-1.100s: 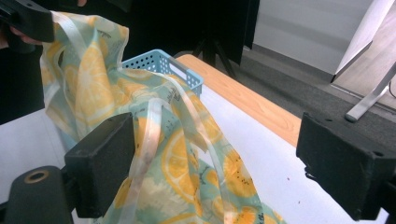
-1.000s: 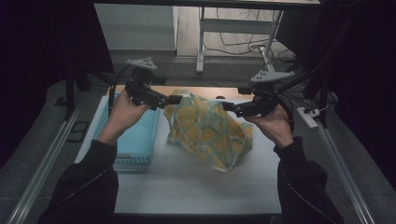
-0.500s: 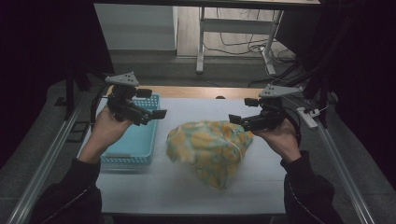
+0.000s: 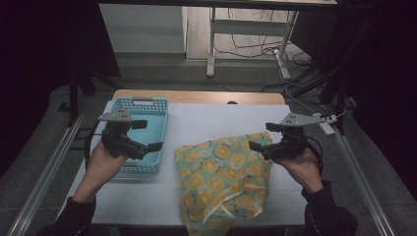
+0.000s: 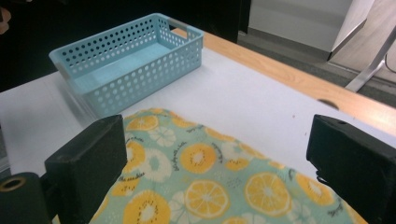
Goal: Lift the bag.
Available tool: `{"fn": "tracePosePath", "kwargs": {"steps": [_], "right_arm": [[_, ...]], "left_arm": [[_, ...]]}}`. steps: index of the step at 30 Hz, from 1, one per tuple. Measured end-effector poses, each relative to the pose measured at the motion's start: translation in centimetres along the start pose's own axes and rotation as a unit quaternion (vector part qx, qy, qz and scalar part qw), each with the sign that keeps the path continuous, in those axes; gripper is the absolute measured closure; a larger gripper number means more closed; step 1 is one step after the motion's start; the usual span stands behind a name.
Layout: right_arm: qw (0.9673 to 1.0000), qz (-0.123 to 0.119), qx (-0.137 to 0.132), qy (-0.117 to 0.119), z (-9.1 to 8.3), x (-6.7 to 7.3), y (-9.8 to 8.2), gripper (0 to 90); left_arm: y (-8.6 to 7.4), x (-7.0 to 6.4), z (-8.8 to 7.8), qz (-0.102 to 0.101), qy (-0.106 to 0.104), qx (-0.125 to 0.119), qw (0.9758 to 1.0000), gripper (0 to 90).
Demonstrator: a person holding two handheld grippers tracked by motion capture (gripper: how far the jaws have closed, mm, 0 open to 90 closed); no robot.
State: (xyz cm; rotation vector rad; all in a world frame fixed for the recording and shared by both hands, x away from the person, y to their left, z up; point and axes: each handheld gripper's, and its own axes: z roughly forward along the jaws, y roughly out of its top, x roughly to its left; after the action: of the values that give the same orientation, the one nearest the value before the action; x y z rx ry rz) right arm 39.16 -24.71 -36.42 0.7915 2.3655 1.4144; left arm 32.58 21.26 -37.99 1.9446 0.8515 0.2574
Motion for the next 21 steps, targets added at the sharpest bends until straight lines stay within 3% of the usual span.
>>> {"fn": "tracePosePath", "kwargs": {"steps": [10, 15, 21], "right_arm": [[0.9999, 0.012, -0.001, -0.007, -0.9, 1.0, -4.0, 4.4], [0.9995, 0.01, 0.012, -0.027, -1.2, 1.6, -5.9, 3.7], [0.9989, 0.026, 0.015, -0.035, -1.7, 1.9, -8.1, 2.7]], "left_arm": [[-4.4, -1.1, -0.9, -0.021, 0.018, -0.003, 0.9996, 0.0], [-6.4, -1.5, -1.0, -0.032, 0.022, -0.001, 0.9993, 0.0], [-9.0, -1.9, -1.0, -0.045, 0.023, -0.004, 0.9987, 0.0]]}}
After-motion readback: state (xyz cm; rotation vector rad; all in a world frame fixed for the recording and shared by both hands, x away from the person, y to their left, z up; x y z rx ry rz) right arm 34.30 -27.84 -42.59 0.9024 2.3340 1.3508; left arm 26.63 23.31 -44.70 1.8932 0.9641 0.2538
